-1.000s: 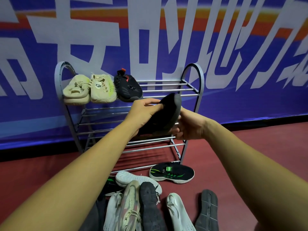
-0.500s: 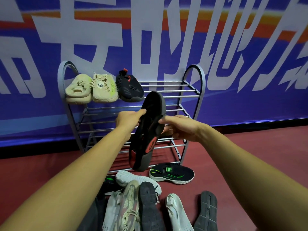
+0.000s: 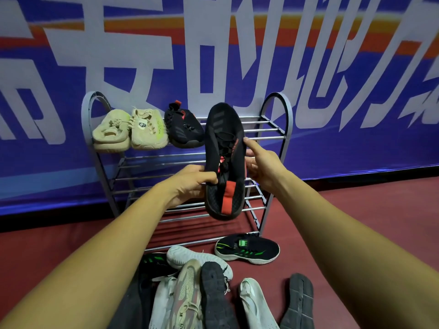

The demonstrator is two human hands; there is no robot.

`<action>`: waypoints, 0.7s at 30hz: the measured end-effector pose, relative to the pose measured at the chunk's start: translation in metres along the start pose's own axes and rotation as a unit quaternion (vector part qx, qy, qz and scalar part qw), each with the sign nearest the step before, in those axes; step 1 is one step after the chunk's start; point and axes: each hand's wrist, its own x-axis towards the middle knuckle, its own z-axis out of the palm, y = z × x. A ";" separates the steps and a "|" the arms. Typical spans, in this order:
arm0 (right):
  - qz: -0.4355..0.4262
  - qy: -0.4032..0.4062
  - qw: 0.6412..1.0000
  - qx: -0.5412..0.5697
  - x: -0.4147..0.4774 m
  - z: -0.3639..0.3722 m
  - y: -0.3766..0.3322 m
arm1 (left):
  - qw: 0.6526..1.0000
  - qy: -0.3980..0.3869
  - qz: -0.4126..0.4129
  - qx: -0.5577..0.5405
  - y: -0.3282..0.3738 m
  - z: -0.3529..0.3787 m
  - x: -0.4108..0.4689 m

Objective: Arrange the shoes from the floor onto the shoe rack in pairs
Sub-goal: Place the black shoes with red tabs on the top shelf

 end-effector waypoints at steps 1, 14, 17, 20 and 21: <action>-0.009 -0.001 1.000 0.007 0.000 0.000 -0.002 | 0.999 0.021 0.007 -0.026 0.003 0.004 0.000; 0.100 -0.182 0.966 -0.152 -0.010 -0.030 -0.011 | 0.979 0.125 0.005 -0.162 0.027 0.031 0.022; 0.125 -0.200 0.959 -0.158 -0.009 -0.032 -0.011 | 0.978 0.125 0.009 -0.164 0.034 0.033 0.024; 0.109 -0.180 0.965 -0.155 -0.003 -0.030 -0.005 | 0.980 0.125 0.015 -0.157 0.037 0.031 0.026; 0.097 -0.173 0.970 -0.140 0.000 -0.028 -0.003 | 0.980 0.126 0.019 -0.156 0.036 0.030 0.026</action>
